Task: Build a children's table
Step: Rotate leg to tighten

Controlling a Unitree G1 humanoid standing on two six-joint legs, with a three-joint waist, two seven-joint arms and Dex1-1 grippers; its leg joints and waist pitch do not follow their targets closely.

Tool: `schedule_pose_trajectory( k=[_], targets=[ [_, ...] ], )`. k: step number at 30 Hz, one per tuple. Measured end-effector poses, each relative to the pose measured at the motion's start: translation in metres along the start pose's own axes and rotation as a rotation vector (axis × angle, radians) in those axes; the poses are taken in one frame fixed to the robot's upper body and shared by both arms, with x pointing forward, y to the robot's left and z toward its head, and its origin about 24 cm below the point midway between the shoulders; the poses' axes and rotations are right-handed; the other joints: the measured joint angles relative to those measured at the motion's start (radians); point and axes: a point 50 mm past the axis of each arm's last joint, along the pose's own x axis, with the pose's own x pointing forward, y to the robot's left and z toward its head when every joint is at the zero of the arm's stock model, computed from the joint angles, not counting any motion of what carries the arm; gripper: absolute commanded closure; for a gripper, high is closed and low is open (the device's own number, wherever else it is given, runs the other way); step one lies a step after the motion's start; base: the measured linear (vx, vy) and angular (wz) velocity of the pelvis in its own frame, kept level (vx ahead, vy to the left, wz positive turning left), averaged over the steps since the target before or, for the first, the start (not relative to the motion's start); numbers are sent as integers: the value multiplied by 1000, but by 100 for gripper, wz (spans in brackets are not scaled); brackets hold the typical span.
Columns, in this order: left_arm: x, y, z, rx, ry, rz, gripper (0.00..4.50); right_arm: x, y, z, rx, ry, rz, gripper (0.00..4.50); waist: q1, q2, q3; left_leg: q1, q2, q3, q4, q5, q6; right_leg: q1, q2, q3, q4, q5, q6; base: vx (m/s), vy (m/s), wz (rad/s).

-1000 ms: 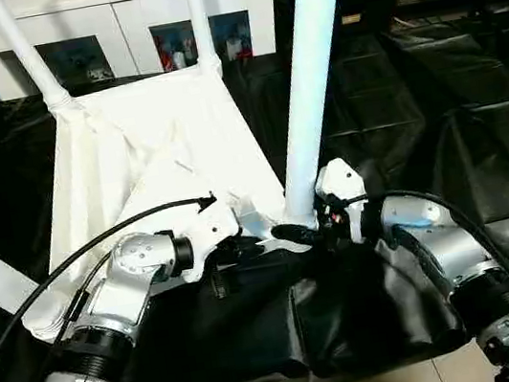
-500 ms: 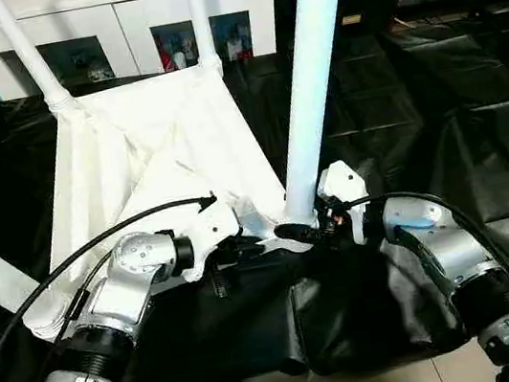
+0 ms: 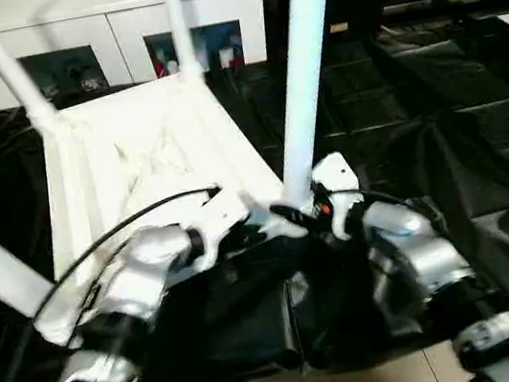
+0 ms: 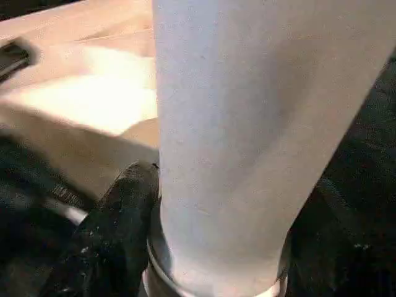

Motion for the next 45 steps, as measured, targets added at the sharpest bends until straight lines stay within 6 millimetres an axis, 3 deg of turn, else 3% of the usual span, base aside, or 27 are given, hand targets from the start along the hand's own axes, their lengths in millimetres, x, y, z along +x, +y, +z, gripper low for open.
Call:
schedule_pose_trajectory(
  k=[6,14,16,17,20,24,36,42,45],
  targets=[
    [33,-2,18,-83,15,120,450,18,-1,3,86,39,-364,188,0,2,-2,1,-4,0,-1,0,0,2,-3,1,-1,-1,1,0,0,0],
    [37,-3,15,-91,32,120,450,20,1,0,124,32,-416,188,-1,2,-7,11,-8,-1,-11,0,0,14,-5,-1,-14,-2,4,0,0,0],
    [37,-2,14,-89,34,123,450,20,0,-1,128,30,-417,118,-1,2,-7,12,-10,-1,-14,0,0,14,-7,-1,-15,-2,4,0,0,0],
    [36,-2,14,-87,34,126,450,20,1,0,143,22,-409,116,-2,2,-7,12,-12,-1,-16,0,0,14,-8,-1,-16,-2,4,0,0,0],
    [32,4,11,-90,35,169,450,21,6,0,178,-3,-358,86,-13,2,-6,12,-15,-2,-21,0,0,12,-11,-2,-18,-2,4,0,0,0],
    [28,7,12,-81,27,171,450,17,4,-2,67,3,-290,67,-20,2,-6,10,-15,-3,-24,0,0,9,-11,-4,-21,-1,3,0,0,0],
    [-5,4,1,7,-50,-11,450,-30,-17,8,-189,-44,149,67,-4,13,-6,-6,-13,-2,-25,6,11,-6,-10,-6,-20,3,3,0,0,0],
    [-28,-9,-10,42,-54,-180,450,-49,-15,4,-173,-27,330,67,3,13,-5,-10,-14,-1,-20,5,12,-8,-12,-6,-20,3,2,0,0,0],
    [-30,-13,-10,44,-57,-213,450,-51,-13,5,-176,-26,381,67,5,12,-4,-10,-14,0,-19,5,11,-8,-13,-6,-20,3,2,0,0,0]
  ],
)
